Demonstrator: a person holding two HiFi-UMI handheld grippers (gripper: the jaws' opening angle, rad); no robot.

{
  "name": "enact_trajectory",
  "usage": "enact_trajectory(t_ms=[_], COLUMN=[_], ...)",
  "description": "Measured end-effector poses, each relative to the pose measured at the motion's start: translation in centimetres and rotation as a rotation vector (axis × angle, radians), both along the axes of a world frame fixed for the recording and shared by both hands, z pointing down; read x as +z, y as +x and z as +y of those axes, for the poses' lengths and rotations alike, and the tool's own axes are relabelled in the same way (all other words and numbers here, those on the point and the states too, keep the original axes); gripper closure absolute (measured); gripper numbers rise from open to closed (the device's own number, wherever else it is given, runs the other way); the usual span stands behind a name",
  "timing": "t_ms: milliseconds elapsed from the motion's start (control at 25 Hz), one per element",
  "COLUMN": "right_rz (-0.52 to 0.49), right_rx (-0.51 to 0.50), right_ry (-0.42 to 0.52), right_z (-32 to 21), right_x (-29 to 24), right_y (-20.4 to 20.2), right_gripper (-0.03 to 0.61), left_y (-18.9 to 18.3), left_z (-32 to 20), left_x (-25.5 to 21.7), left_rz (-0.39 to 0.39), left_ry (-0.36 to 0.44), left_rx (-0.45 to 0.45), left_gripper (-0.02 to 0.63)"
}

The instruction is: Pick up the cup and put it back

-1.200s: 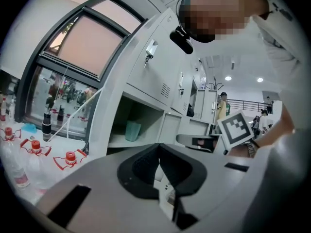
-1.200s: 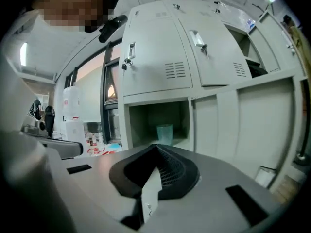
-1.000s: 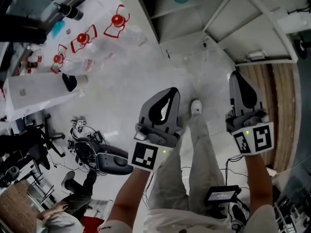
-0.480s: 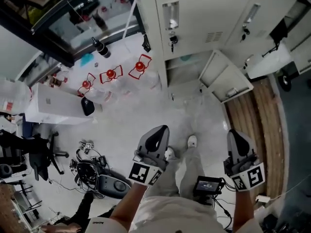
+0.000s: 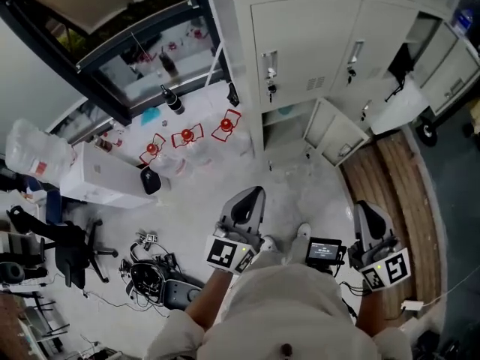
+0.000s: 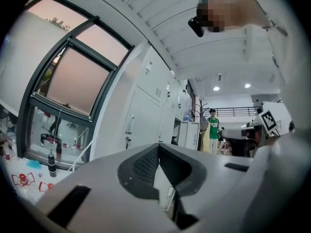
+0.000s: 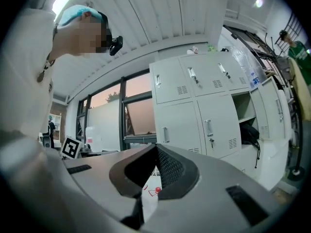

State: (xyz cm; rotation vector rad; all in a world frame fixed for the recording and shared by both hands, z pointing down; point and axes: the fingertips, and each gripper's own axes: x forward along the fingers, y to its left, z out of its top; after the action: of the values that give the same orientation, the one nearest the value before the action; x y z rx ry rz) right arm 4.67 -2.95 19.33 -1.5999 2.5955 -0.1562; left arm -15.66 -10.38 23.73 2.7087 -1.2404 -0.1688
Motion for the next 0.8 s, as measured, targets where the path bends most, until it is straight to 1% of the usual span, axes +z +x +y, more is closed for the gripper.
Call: enact_trajectory(t_ms=[160,360,560,800], right_rz=[-0.005,-0.021,-0.03,-0.047], right_rx=[-0.025,-0.065,-0.097,-0.134], right_ry=[0.016,0.039,0.045,0.023], right_z=[0.3,0.4,2.0,4.9], right_x=[-0.8,-0.5,-0.4,0.4], right_y=[-1.1,-0.9,0.8,4.3], right_gripper=[0.554,0.554,0.554,0.554], left_y=[0.8,2.6,4.7,9.3], left_z=[0.7,2.3,4.4,8.0], left_x=[-1.5,-2.3,-2.4,-3.4], left_rz=[0.0,-0.016,-0.014,-0.025], left_ry=[0.034,0.068,0.047,0.063], left_rx=[0.006,-0.006,-0.056,-0.053], left_gripper=[0.606,0.606,0.606,0.605])
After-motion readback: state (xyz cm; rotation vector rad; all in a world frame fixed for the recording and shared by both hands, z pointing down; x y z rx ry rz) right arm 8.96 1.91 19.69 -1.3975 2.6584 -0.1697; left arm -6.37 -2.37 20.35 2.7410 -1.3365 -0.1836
